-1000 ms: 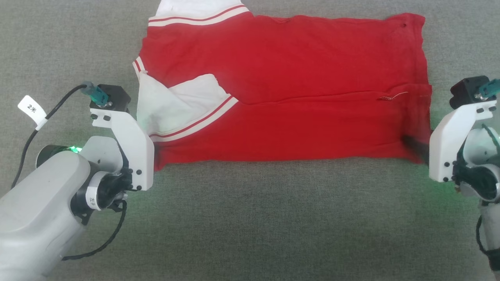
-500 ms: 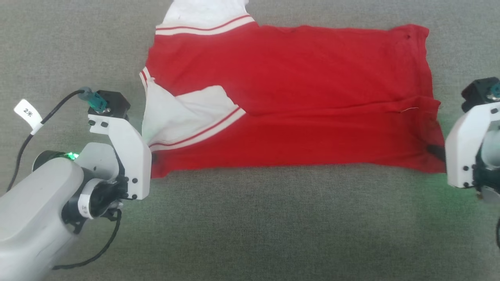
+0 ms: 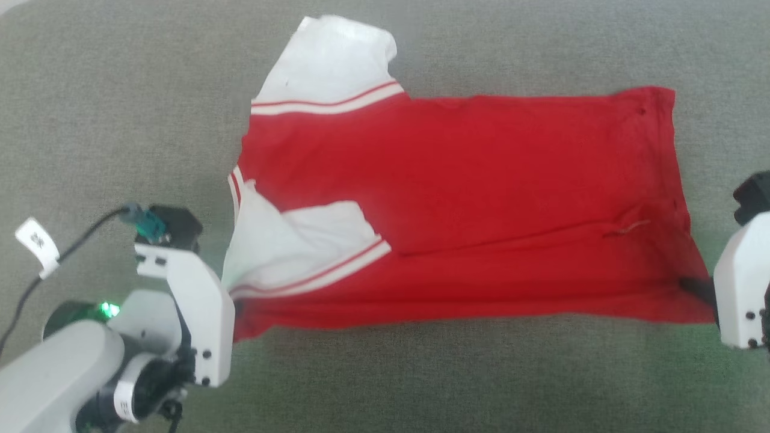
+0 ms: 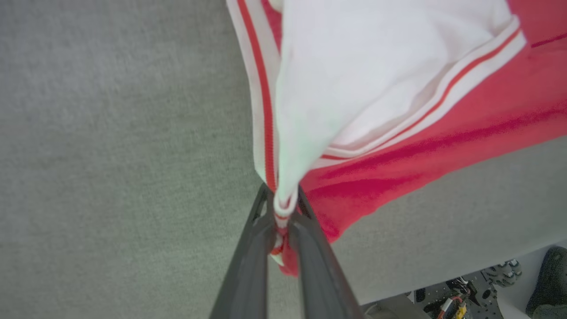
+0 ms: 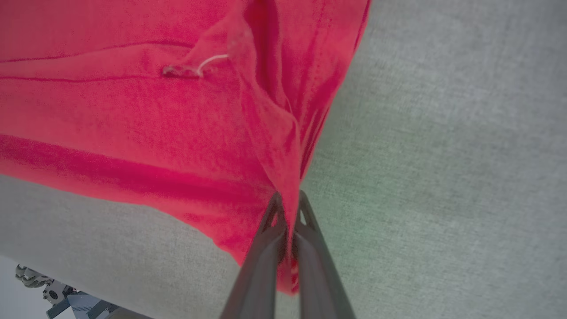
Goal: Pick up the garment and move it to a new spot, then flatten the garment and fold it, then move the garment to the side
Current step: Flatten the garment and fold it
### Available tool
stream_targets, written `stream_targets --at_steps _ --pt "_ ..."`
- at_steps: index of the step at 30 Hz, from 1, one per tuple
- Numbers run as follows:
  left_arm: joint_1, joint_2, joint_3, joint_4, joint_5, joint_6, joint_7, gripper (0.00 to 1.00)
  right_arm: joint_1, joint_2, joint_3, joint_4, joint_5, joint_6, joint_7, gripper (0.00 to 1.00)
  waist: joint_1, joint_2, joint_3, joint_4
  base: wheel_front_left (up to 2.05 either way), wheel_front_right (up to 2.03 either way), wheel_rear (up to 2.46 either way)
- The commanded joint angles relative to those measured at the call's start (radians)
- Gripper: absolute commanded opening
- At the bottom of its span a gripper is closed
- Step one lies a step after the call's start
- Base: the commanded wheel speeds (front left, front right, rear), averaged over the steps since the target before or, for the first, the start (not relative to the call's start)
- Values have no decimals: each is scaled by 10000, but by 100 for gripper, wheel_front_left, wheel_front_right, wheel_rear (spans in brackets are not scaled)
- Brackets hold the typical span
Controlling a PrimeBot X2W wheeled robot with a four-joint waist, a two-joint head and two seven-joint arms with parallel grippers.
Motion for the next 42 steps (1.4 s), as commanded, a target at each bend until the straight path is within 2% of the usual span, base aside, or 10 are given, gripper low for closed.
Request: stream_targets --at_steps 1,8,9,10,12,13,17,18,30,42 --pt "389 88 -37 -140 -72 190 -84 0 366 101 -160 -148 -2 -18 165 0 0 0 7 39 0 0 0" --pt "897 -327 -101 806 -420 -121 -423 0 667 646 -86 169 -378 -18 -435 0 0 0 46 40 0 0 0" --pt "884 -393 -123 1043 -402 -232 -485 25 668 710 -31 367 -470 -18 -532 0 0 0 42 21 0 0 0" --pt "884 -393 -123 1043 -402 -232 -485 25 668 710 -31 367 -470 -18 -532 0 0 0 42 21 0 0 0" --pt "827 -595 -157 1555 -410 -456 -619 79 632 823 148 725 -633 -18 -759 0 0 0 24 -5 0 0 0" --pt "805 -665 -186 1770 -421 -562 -645 100 625 870 246 854 -659 -18 -858 11 0 0 3 -21 0 0 0" --pt "743 -760 -121 2321 -489 -780 -728 100 572 866 524 1233 -584 -17 -1104 97 0 0 -184 -73 0 0 0" --pt "728 -725 -43 2315 -534 -787 -735 100 567 849 502 1251 -544 -17 -1192 100 0 0 -238 -84 0 0 0" --pt "19 804 830 863 -340 -391 -401 100 179 1260 -243 562 -745 -17 -3204 100 0 0 -709 -530 0 0 0" --pt "-2478 674 990 2247 676 -1425 -218 100 -1014 2072 722 24 -1278 -14 -7995 100 0 0 -60 -2107 0 0 0"
